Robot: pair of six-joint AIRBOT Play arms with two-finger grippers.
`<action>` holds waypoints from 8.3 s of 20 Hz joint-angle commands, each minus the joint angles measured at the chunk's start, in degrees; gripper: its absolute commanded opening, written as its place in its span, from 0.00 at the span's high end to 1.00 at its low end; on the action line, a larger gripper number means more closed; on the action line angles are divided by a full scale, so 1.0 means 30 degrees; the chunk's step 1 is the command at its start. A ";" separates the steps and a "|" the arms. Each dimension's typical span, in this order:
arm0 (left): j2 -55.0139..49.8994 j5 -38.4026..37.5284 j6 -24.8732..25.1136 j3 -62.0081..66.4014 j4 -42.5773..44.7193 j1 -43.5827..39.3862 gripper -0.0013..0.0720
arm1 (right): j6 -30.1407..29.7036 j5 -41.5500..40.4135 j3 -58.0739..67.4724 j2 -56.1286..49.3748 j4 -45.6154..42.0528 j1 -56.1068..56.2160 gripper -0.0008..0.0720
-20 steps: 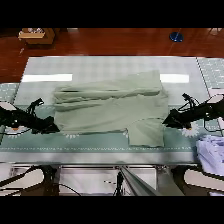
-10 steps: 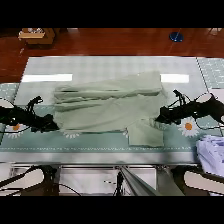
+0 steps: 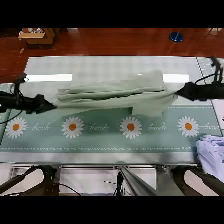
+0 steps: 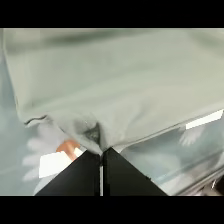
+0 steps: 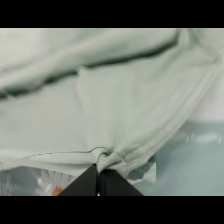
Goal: Fold the shirts.
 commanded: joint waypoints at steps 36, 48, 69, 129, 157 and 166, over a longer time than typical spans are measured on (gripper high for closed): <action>-0.6841 0.1668 -0.0481 0.5115 -0.0605 0.0240 0.25 | 0.0146 -0.1457 0.6127 -1.1147 0.1144 -0.1880 0.16; -0.6841 0.1778 -0.0474 0.5115 -0.0605 -0.0503 0.25 | -0.1887 -0.2033 0.6135 -1.4557 0.4845 0.1953 0.52; -0.7410 0.6462 -0.0692 0.5195 -0.9391 -1.2888 0.95 | 0.0619 0.5370 0.6127 -0.2084 0.0211 0.2149 0.96; 0.2943 -0.1843 0.0007 0.5136 -0.3155 0.0568 0.76 | 0.4677 -0.3869 -0.4364 -0.3045 0.1406 0.5792 0.16; 0.2943 -0.1756 0.0015 0.5136 -0.3177 0.0561 0.76 | 0.4634 0.8721 0.1581 0.5792 0.0532 -0.7599 0.96; 0.2943 -0.1756 0.0102 0.5136 -0.3169 0.0568 0.76 | 0.3985 1.3471 0.4102 0.5931 -1.2925 -1.4673 0.96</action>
